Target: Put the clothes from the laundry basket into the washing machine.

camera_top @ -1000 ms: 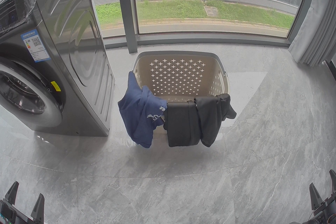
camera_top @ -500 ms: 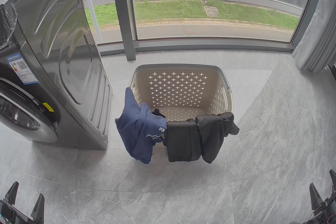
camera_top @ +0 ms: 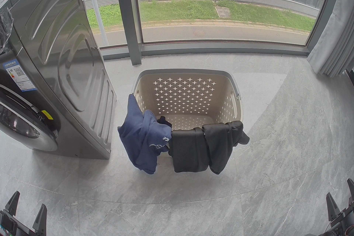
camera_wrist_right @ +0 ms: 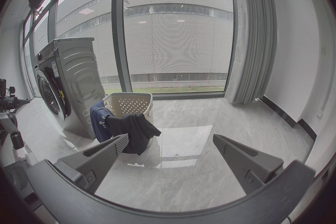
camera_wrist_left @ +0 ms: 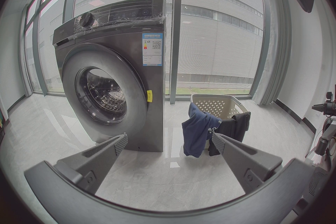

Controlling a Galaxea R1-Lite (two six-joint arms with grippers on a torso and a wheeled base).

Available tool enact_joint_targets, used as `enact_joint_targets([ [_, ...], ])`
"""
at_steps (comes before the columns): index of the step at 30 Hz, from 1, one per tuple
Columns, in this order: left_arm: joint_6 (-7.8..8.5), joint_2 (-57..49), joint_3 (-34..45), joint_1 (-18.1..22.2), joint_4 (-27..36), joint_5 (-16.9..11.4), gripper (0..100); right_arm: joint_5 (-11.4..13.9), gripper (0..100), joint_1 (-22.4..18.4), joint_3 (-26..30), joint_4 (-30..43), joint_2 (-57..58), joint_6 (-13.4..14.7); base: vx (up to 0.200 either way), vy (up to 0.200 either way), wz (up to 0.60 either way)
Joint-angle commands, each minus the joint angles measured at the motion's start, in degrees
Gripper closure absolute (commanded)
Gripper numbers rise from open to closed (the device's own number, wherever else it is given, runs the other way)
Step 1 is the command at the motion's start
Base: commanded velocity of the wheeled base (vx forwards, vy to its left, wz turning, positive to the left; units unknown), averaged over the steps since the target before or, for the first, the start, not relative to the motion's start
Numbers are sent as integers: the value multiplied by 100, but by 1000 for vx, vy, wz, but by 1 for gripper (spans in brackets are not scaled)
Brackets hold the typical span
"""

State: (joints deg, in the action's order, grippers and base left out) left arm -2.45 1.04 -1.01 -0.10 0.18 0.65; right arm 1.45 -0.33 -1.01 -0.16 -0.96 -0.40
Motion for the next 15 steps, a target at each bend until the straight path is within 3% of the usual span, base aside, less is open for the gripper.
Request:
enact_joint_targets([
  [1,-1,-42,84,1,-1,6,0,4,0,-2,101,-2,70,5,0,0,0],
  [8,-1,-42,84,1,-1,6,0,4,0,-2,101,-2,79,-4,0,0,0],
  [15,-1,-42,84,1,-1,6,0,4,0,-2,101,-2,79,-4,200,0,0],
])
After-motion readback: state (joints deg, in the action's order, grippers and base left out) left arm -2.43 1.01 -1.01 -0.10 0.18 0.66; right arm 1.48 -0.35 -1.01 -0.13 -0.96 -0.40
